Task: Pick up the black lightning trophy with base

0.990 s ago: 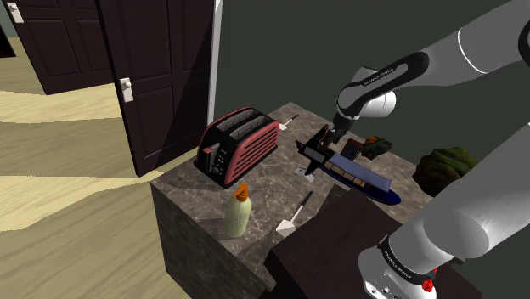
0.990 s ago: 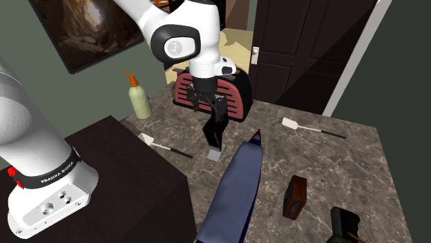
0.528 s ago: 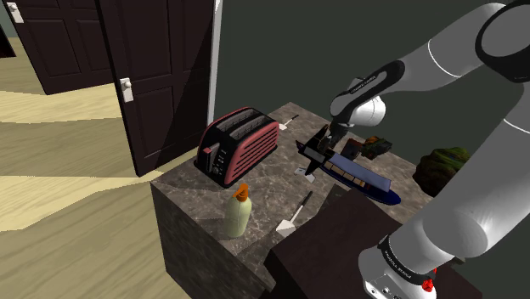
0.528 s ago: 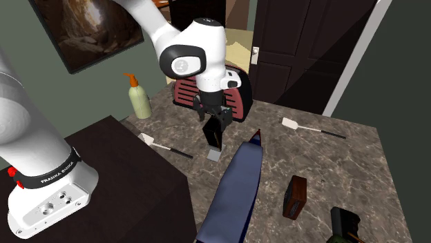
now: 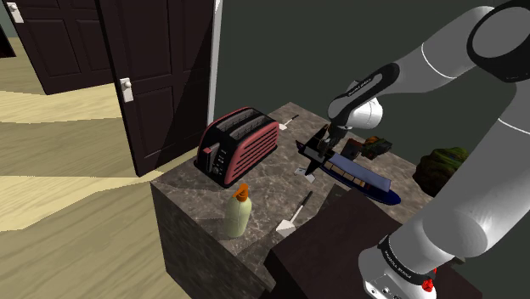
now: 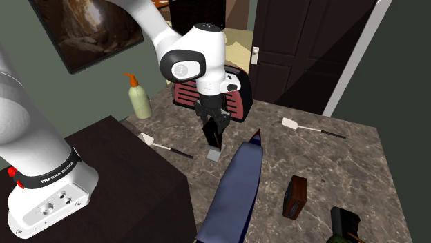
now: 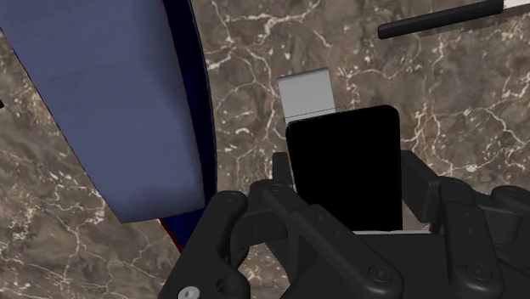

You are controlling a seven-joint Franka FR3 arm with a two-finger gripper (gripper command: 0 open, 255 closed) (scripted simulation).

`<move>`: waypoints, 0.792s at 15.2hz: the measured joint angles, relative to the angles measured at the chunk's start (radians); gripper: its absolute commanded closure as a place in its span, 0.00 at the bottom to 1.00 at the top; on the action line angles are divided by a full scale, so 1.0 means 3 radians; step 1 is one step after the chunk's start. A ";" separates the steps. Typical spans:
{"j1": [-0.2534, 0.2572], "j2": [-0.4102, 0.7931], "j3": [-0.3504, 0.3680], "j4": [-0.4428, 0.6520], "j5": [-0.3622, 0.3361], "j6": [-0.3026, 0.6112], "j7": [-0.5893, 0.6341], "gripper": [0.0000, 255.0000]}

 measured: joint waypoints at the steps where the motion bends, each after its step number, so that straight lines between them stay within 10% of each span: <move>1: 0.0000 0.0000 0.0000 0.0000 -0.0001 -0.0001 0.0000 1.00; 12: 0.0034 -0.0267 -0.0073 0.0011 -0.0228 -0.0265 0.0163 1.00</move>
